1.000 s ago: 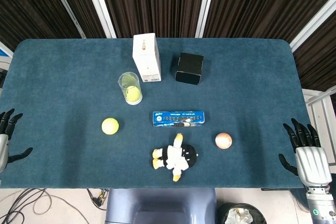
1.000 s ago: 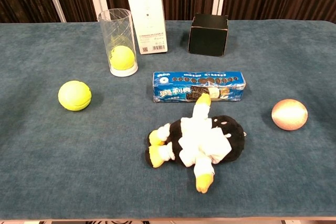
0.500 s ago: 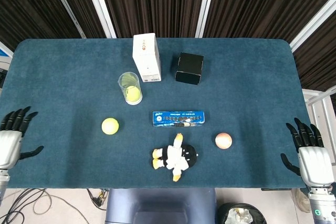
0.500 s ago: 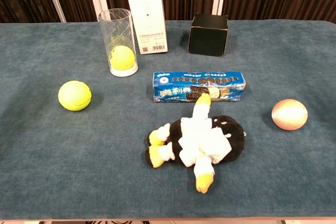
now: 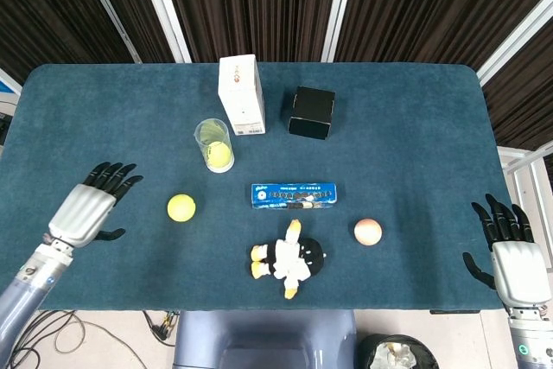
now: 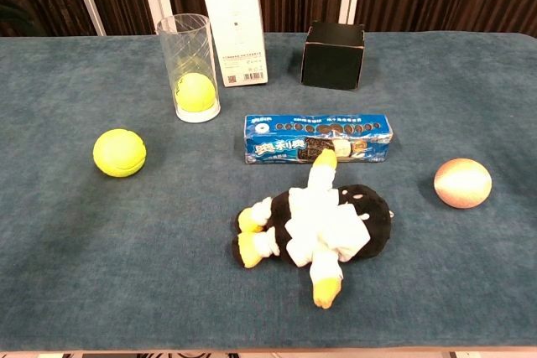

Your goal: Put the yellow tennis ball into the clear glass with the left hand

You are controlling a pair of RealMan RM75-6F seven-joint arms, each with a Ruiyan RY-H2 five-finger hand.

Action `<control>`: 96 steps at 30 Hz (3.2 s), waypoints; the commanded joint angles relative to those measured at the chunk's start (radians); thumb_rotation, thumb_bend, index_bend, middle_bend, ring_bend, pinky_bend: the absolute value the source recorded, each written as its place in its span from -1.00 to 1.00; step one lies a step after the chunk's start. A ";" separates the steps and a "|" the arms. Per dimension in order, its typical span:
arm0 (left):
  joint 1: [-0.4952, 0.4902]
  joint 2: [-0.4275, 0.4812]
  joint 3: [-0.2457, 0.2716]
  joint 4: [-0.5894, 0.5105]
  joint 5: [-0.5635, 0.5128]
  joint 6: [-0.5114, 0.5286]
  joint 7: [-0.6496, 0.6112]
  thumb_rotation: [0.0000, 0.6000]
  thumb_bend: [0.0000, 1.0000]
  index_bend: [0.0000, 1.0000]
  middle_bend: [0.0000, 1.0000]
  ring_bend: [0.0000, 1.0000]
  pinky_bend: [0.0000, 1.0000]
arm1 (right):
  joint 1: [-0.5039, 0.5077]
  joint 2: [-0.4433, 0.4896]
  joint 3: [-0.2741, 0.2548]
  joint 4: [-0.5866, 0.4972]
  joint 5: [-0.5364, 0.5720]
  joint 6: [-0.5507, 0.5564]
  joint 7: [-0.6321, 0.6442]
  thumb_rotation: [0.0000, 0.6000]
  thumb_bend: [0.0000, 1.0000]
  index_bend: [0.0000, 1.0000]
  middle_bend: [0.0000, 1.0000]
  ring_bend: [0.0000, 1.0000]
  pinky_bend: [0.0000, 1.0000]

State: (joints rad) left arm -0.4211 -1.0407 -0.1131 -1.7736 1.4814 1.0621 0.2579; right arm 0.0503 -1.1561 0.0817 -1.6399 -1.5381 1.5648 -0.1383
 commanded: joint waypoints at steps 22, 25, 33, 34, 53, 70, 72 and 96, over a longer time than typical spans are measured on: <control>-0.191 -0.212 0.000 0.111 -0.220 -0.212 0.171 1.00 -1.00 -0.67 -0.80 -0.76 -0.64 | 0.000 0.000 0.003 0.003 0.009 -0.003 -0.001 1.00 -0.30 -0.73 -0.93 -0.79 -0.89; -0.204 -0.237 0.006 0.139 -0.233 -0.215 0.190 1.00 -1.00 -0.65 -0.79 -0.75 -0.62 | -0.001 0.000 0.004 0.003 0.010 -0.002 0.000 1.00 -0.30 -0.74 -0.93 -0.79 -0.89; -0.229 -0.290 0.023 0.182 -0.262 -0.224 0.220 1.00 -0.96 -0.65 -0.70 -0.67 -0.50 | -0.001 0.002 0.005 0.002 0.011 -0.001 0.001 1.00 -0.30 -0.74 -0.93 -0.78 -0.89; -0.231 -0.296 0.029 0.190 -0.263 -0.225 0.229 1.00 -0.95 -0.65 -0.69 -0.67 -0.50 | -0.002 0.002 0.005 0.002 0.012 0.000 0.002 1.00 -0.30 -0.74 -0.93 -0.78 -0.89; -0.256 -0.389 0.081 0.267 -0.292 -0.182 0.371 1.00 -0.72 -0.36 -0.33 -0.38 -0.12 | -0.006 0.009 0.007 0.000 0.012 0.007 0.013 1.00 -0.30 -0.74 -0.93 -0.79 -0.89; -0.264 -0.427 0.098 0.307 -0.312 -0.147 0.425 1.00 -0.53 -0.03 0.02 -0.09 0.18 | -0.005 0.013 0.004 -0.007 0.019 -0.006 0.007 1.00 -0.30 -0.74 -0.93 -0.78 -0.89; -0.263 -0.426 0.099 0.307 -0.305 -0.143 0.418 1.00 -0.50 0.00 0.04 -0.08 0.19 | -0.005 0.014 0.004 -0.008 0.021 -0.007 0.006 1.00 -0.30 -0.74 -0.93 -0.79 -0.89; -0.319 -0.177 -0.125 0.017 -0.313 -0.047 0.220 1.00 -0.47 -0.04 0.01 -0.05 0.20 | 0.002 0.010 -0.003 -0.015 0.028 -0.033 -0.018 1.00 -0.30 -0.74 -0.93 -0.79 -0.89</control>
State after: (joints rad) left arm -0.7093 -1.2428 -0.1932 -1.7183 1.2202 1.0423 0.4971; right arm 0.0515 -1.1454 0.0788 -1.6550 -1.5111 1.5340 -0.1545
